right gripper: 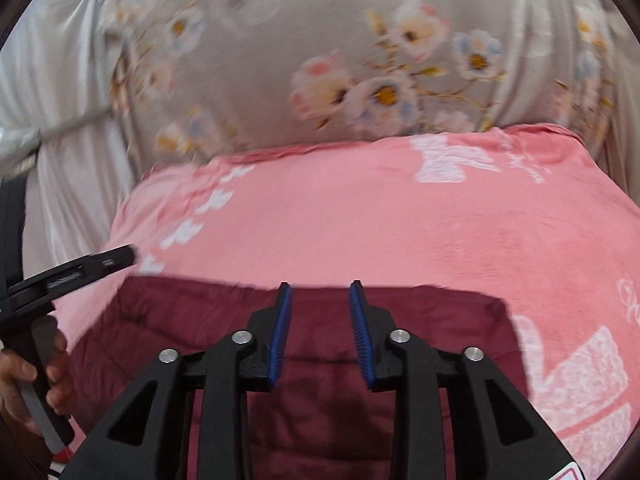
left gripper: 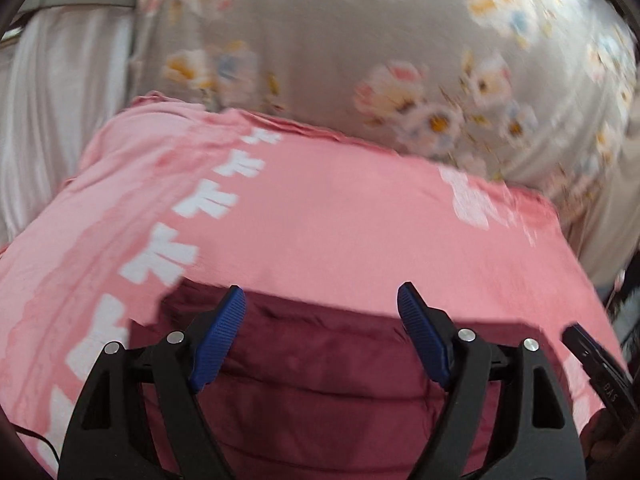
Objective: Fold large clothes
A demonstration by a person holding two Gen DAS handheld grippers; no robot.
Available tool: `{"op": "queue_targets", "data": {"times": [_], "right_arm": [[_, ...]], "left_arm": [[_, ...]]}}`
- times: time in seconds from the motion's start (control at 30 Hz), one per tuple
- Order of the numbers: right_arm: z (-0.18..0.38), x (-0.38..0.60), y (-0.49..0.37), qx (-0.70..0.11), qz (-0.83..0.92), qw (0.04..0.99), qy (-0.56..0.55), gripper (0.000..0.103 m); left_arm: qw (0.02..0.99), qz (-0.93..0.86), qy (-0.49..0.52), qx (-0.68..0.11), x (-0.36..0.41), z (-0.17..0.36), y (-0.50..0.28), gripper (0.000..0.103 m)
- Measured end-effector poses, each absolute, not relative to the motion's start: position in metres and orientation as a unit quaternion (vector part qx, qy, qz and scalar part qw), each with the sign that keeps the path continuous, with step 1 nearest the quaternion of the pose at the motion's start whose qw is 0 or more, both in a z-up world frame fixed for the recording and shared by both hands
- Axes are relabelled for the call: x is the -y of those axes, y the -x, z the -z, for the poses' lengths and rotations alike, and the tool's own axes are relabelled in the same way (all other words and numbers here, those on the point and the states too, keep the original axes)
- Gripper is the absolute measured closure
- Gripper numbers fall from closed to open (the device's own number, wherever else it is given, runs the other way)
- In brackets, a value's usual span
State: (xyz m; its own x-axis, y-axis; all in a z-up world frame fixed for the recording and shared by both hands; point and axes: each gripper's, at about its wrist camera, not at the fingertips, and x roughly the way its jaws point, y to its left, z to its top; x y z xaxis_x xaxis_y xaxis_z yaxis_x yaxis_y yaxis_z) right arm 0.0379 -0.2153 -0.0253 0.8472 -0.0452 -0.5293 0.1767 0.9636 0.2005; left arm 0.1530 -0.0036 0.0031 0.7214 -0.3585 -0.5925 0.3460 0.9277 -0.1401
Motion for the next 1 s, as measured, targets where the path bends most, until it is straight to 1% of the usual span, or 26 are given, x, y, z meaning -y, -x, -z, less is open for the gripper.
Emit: {"op": "queue_targets", "data": {"times": [0.03, 0.13, 0.33, 0.67, 1.0], "right_arm": [[0.031, 0.204, -0.044, -0.281, 0.047, 0.952, -0.113, 0.083], [0.046, 0.194, -0.055, -0.305, 0.035, 0.945, -0.115, 0.084], [0.075, 0.197, -0.081, -0.352, 0.04, 0.928, -0.116, 0.085], [0.101, 0.202, -0.102, -0.378, 0.04, 0.916, -0.129, 0.087], [0.11, 0.203, -0.102, -0.38, 0.035, 0.913, -0.143, 0.088]], "left_arm": [[0.924, 0.193, 0.0, -0.329, 0.012, 0.006, -0.152, 0.027], [0.911, 0.198, -0.024, -0.36, 0.03, 0.035, -0.148, 0.027], [0.897, 0.174, -0.023, -0.405, 0.024, 0.075, -0.163, 0.028], [0.901, 0.162, -0.012, -0.402, 0.026, 0.093, -0.175, 0.026], [0.902, 0.158, -0.013, -0.401, 0.029, 0.108, -0.179, 0.025]]}}
